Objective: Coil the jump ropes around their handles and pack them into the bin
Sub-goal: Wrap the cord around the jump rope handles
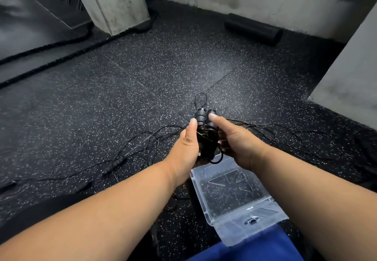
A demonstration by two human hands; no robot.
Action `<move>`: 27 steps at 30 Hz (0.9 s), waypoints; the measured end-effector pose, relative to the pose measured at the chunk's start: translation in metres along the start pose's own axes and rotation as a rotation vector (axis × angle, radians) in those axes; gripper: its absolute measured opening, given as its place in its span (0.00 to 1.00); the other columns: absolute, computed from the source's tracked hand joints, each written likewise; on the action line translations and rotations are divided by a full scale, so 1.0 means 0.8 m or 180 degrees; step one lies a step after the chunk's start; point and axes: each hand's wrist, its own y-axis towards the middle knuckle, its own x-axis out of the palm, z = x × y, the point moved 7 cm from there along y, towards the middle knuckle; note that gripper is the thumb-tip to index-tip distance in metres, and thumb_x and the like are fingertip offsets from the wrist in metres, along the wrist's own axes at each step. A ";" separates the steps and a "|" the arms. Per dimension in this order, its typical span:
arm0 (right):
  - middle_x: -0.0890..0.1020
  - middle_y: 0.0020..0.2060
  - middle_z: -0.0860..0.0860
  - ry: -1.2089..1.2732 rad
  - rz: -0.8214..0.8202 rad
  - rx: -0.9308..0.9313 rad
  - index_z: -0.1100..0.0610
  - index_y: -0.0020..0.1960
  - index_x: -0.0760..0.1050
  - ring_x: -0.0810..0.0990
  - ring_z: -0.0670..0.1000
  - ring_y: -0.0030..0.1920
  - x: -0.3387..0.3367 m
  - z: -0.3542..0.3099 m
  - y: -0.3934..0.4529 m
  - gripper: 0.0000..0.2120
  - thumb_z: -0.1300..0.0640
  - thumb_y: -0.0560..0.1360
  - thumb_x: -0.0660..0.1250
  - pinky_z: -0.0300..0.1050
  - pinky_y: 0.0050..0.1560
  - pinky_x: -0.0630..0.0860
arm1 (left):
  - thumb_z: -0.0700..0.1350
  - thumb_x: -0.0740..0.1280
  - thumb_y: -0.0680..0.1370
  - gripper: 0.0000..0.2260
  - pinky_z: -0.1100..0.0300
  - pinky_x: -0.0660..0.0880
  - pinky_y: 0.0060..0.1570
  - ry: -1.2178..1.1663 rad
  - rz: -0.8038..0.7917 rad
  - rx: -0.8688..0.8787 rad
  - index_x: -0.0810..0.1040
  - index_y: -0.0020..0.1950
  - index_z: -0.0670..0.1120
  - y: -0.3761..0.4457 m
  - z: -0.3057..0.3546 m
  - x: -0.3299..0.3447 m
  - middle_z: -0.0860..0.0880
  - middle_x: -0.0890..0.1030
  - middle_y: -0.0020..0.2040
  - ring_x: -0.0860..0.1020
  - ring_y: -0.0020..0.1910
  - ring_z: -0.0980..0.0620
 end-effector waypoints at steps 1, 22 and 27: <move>0.86 0.39 0.47 0.0020 -0.0071 -0.0017 0.51 0.46 0.84 0.81 0.43 0.33 0.001 0.001 0.000 0.18 0.38 0.78 0.67 0.35 0.34 0.75 | 0.75 0.53 0.80 0.32 0.52 0.83 0.46 0.0037 0.0021 -0.0074 0.79 0.69 0.54 0.000 -0.002 -0.003 0.48 0.87 0.60 0.86 0.58 0.48; 0.87 0.53 0.55 0.0206 -0.0051 -0.0067 0.57 0.61 0.83 0.79 0.53 0.51 0.003 0.029 0.029 0.24 0.43 0.72 0.77 0.46 0.50 0.73 | 0.57 0.58 0.87 0.17 0.49 0.83 0.45 -0.0364 0.0403 -0.0664 0.82 0.62 0.48 0.007 -0.016 -0.025 0.46 0.89 0.49 0.87 0.48 0.45; 0.86 0.47 0.50 0.0531 -0.0304 0.0534 0.55 0.56 0.84 0.82 0.44 0.39 0.004 0.044 0.020 0.17 0.44 0.75 0.72 0.39 0.42 0.74 | 0.56 0.59 0.87 0.18 0.46 0.84 0.50 -0.0423 0.0256 -0.0749 0.81 0.64 0.47 0.002 -0.020 -0.018 0.43 0.88 0.54 0.87 0.46 0.45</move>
